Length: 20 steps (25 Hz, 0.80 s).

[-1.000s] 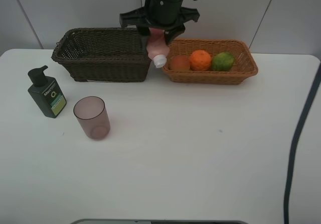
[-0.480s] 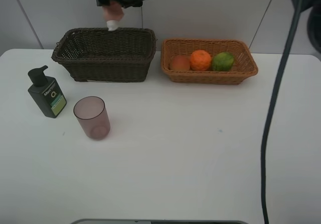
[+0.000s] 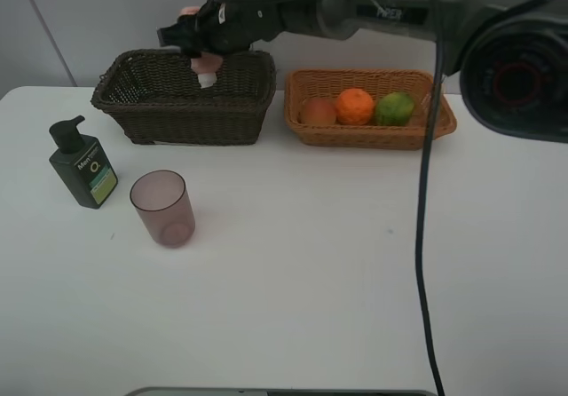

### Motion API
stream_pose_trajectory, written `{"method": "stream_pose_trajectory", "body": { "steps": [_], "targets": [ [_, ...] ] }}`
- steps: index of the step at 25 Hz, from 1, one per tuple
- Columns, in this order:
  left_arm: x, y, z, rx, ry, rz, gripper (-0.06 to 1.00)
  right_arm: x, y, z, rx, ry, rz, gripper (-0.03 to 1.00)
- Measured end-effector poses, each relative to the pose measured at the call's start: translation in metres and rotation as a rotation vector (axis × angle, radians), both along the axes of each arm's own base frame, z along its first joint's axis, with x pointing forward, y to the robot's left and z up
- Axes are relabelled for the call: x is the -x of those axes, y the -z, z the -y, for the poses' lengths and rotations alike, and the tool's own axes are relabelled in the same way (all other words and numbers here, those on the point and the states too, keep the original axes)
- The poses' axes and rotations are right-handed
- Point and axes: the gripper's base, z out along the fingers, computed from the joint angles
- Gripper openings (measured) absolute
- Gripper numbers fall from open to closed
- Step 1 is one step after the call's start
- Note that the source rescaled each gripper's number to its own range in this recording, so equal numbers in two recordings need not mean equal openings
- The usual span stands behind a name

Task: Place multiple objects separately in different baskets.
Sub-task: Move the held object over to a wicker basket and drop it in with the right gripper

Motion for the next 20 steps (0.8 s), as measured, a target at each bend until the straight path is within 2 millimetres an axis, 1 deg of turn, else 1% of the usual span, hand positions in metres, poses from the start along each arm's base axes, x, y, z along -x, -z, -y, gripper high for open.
{"method": "stream_pose_trajectory", "body": {
  "steps": [6,11,13,18,19,20],
  "targets": [
    [0.000,0.000,0.000,0.000,0.000,0.000,1.00,-0.009,0.031,0.001,0.008,0.001,-0.010,0.00],
    [0.000,0.000,0.000,0.000,0.000,0.000,1.00,-0.011,0.051,0.002,0.029,-0.001,-0.023,0.00],
    [0.000,0.000,0.000,0.000,0.000,0.000,1.00,-0.013,0.055,0.003,0.034,0.003,-0.029,0.00],
    [0.000,0.000,0.000,0.000,0.000,0.000,1.00,-0.013,0.054,0.004,0.035,0.005,-0.029,0.00],
    [0.000,0.000,0.000,0.000,0.000,0.000,1.00,-0.013,0.054,0.004,0.035,0.005,-0.029,0.01],
    [0.000,0.000,0.000,0.000,0.000,0.000,1.00,-0.013,0.054,0.004,0.035,0.005,-0.029,0.07]
  ]
}}
